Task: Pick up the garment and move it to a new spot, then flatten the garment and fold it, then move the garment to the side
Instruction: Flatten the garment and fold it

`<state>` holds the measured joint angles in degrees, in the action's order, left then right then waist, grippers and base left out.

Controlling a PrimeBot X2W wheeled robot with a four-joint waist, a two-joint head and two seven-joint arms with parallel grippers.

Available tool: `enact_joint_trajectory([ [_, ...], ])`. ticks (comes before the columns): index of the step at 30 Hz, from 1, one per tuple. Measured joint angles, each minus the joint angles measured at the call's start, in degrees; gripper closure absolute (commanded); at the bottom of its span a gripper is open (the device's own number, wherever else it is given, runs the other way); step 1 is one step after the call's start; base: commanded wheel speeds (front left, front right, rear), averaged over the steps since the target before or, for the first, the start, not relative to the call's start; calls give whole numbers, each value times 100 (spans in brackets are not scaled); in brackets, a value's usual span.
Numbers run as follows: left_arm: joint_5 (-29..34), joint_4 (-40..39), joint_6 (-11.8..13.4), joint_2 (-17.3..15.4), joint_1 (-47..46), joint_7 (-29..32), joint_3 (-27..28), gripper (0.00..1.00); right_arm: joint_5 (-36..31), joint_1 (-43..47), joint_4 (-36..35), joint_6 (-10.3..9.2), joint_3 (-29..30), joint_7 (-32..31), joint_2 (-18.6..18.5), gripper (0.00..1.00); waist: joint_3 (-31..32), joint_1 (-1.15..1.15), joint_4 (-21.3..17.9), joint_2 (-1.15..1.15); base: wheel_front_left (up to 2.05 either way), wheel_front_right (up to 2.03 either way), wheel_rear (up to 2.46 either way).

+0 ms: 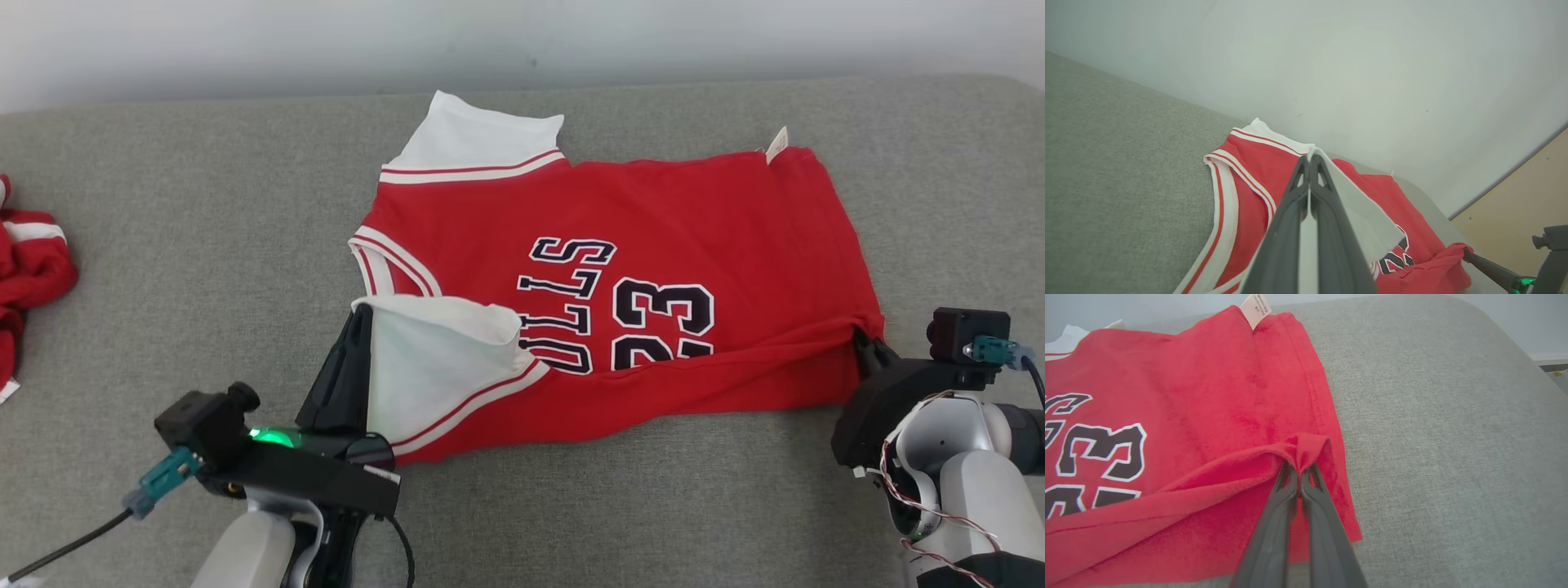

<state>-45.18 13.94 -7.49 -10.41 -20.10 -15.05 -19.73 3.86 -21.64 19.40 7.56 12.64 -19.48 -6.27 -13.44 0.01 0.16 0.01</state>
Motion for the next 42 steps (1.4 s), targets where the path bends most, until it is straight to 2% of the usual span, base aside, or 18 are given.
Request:
enact_joint_trajectory([
  [17, 983, 253, 0, 278, -642, 0, 403, 100, 3, -422, 371, 0, -296, 343, 1, 100, -280, 0, 38, 0, 0, 0, 0],
  [18, 1010, 336, -1, 283, -679, 0, 382, 100, -2, -444, 390, -1, -312, 370, -1, 51, -288, 0, 38, 0, 0, 0, 0],
  [19, 1101, 390, -1, 288, -716, 0, 402, 91, -7, -463, 408, -1, -316, 421, 2, 0, -294, 0, 40, 0, 0, 0, 0],
  [20, 1216, 446, -1, 290, -758, 0, 476, 0, -12, -484, 424, 0, -338, 485, -2, 0, -298, 0, 42, 0, 0, 0, 0],
  [26, 2115, 449, -1, 411, -751, 0, 1056, 0, 125, -548, 389, 0, -357, 975, 4, 0, -207, 0, 61, 0, 0, 0, 0],
  [29, 2457, 385, -1, 371, -421, 0, 962, 0, 366, -431, 260, 0, -299, 1003, 8, 0, -96, -1, 78, 0, 0, 0, 0],
  [36, 2805, 768, 49, 199, 531, 0, 719, 0, 509, 366, -309, -1, -112, 454, -11, 0, 205, -2, 116, 0, 0, 0, 0],
  [42, 2886, 1223, 241, 222, 561, 133, 645, 0, 444, 680, -613, -1, -3, 148, 62, 0, 253, -2, 113, -1, 0, 0, 0],
])
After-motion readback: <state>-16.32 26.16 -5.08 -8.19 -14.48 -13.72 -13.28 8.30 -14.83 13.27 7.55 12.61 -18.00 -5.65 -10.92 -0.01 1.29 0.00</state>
